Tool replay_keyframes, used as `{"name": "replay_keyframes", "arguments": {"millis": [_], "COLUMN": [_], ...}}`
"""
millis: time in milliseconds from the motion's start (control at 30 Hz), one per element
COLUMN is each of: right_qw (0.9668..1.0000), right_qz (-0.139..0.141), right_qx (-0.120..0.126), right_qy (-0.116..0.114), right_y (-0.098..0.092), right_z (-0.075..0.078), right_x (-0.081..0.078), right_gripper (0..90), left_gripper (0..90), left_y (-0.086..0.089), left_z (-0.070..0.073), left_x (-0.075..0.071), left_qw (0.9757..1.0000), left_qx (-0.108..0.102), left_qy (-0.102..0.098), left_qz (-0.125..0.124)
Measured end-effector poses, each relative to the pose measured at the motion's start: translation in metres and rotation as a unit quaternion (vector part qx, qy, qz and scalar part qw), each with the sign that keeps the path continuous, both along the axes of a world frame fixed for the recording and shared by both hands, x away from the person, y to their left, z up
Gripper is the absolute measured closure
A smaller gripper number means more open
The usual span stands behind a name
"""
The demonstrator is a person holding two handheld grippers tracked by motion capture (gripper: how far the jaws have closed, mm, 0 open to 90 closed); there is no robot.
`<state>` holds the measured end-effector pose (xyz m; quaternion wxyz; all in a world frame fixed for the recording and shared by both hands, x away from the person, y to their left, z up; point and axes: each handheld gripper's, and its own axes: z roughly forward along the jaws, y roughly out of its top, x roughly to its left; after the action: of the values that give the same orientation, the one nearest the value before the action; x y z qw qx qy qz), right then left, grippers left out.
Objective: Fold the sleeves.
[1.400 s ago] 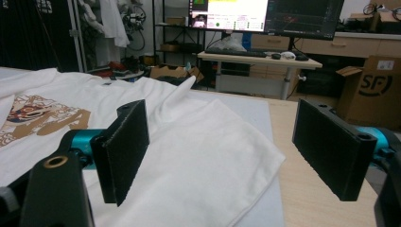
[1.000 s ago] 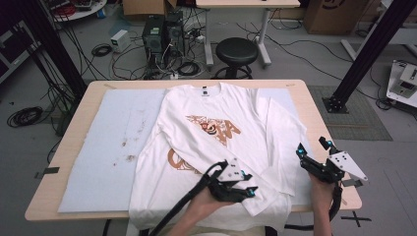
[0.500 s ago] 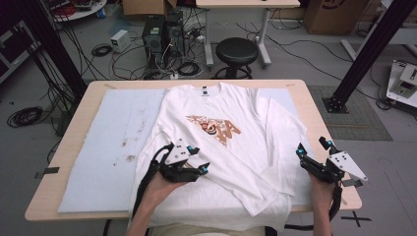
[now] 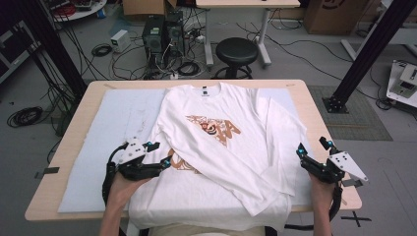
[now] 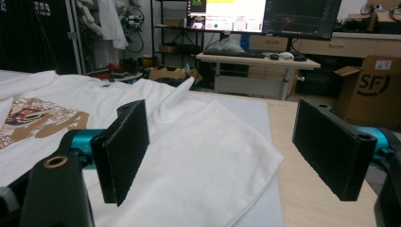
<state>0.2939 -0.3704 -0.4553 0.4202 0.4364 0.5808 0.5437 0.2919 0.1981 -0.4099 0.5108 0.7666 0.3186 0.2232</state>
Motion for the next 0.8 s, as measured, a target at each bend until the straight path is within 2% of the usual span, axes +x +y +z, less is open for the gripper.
{"name": "replay_keyframes", "arguments": {"millis": [100, 133, 333, 600, 800], "right_qw": [1.0000, 1.0000, 1.0000, 1.0000, 1.0000], "right_qz": [0.000, 0.000, 0.000, 0.000, 0.001], "right_qx": [-0.001, -0.001, 0.001, 0.002, 0.000], "right_qy": [-0.001, -0.001, 0.000, -0.001, -0.001], "right_y": [0.000, 0.000, 0.000, -0.001, -0.001], "right_z": [0.000, 0.000, 0.000, 0.000, 0.000], "right_x": [0.000, 0.000, 0.000, 0.000, 0.001], "right_gripper": [19.8, 19.8, 19.8, 19.8, 19.7], "left_gripper": [35.1, 35.1, 34.8, 34.8, 34.8], "left_y": [0.016, 0.016, 0.044, 0.078, 0.094], "left_z": [-0.001, -0.001, 0.000, -0.009, -0.016], "left_x": [-0.001, -0.001, -0.003, -0.003, -0.003], "left_qw": [0.9998, 0.9998, 0.9982, 0.9947, 0.9914], "left_qx": [-0.004, -0.004, -0.013, -0.030, -0.040], "left_qy": [0.000, 0.000, -0.010, -0.011, -0.007], "left_qz": [0.021, 0.021, 0.057, 0.098, 0.125]}}
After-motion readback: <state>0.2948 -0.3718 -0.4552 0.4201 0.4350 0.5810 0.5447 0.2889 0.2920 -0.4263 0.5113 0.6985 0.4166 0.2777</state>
